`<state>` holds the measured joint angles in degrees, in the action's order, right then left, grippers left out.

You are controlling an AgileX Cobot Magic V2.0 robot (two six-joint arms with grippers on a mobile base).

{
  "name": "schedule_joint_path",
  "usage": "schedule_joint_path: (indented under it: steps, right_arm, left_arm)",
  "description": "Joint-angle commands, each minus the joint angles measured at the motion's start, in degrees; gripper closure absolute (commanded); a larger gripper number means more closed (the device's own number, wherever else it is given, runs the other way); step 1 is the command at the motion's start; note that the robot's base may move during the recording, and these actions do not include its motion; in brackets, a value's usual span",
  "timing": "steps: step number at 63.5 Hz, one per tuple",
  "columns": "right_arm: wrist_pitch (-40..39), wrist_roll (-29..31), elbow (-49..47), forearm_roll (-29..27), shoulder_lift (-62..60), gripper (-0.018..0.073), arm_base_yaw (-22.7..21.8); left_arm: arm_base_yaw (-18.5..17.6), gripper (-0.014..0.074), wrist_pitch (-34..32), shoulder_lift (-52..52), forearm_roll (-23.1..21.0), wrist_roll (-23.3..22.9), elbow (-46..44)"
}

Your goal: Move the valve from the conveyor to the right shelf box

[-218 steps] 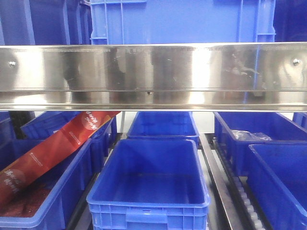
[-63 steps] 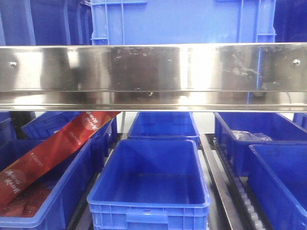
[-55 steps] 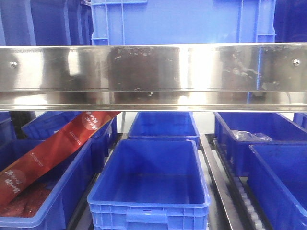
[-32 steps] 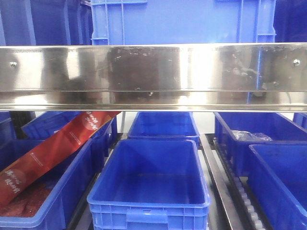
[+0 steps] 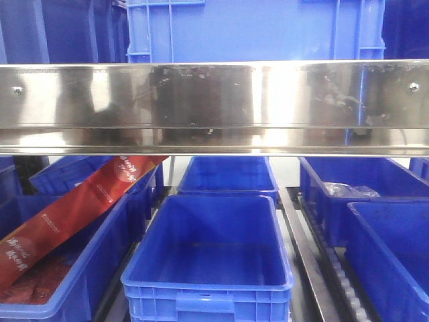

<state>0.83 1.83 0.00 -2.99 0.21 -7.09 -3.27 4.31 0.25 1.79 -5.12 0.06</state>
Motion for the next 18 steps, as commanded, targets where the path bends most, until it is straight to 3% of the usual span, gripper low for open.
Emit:
schedule_joint_path:
  steps: [1,18]
  right_arm:
    - [-1.28,0.21,0.00,0.47,-0.21,0.0728,-0.19]
    - [-1.28,0.21,0.00,0.47,-0.21,0.0728,-0.19]
  left_arm:
    - [0.25,0.0707,-0.70,-0.25,0.07,-0.27,-0.06]
    - [0.25,0.0707,-0.70,-0.25,0.07,-0.27,-0.06]
